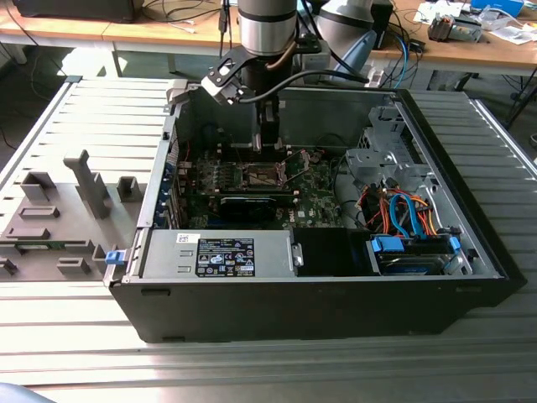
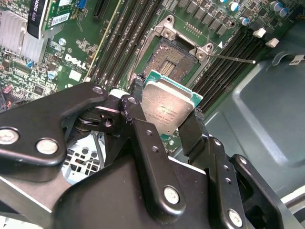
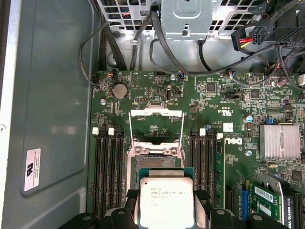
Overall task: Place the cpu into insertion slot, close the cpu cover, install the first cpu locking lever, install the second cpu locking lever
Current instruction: 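Place the cpu into insertion slot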
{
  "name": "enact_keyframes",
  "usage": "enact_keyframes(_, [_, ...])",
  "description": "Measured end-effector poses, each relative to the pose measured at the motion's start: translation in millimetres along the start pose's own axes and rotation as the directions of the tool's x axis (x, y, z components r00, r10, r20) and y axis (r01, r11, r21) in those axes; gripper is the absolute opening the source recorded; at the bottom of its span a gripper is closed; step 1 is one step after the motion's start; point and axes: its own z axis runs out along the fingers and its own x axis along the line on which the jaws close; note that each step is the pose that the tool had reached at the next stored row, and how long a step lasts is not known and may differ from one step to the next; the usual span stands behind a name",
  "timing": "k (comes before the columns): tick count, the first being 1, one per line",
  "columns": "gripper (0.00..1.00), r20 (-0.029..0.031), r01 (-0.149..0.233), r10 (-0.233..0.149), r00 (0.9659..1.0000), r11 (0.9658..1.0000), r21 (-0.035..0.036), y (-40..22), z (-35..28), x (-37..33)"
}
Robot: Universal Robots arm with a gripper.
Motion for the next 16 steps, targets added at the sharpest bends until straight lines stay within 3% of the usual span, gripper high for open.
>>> enact_keyframes(6, [0.54, 0.0000, 0.000, 0.000, 1.0000, 1.0000, 0.0000, -0.6, 0.8, 0.0])
enact_keyframes(8, [0.54, 0.0000, 0.000, 0.000, 1.0000, 1.0000, 0.0000, -3.6, 6.1, 0.1])
enact_keyframes(16, [0.54, 0.0000, 0.001, -0.001, 1.0000, 1.0000, 0.0001, -4.8, 7.5, 1.0])
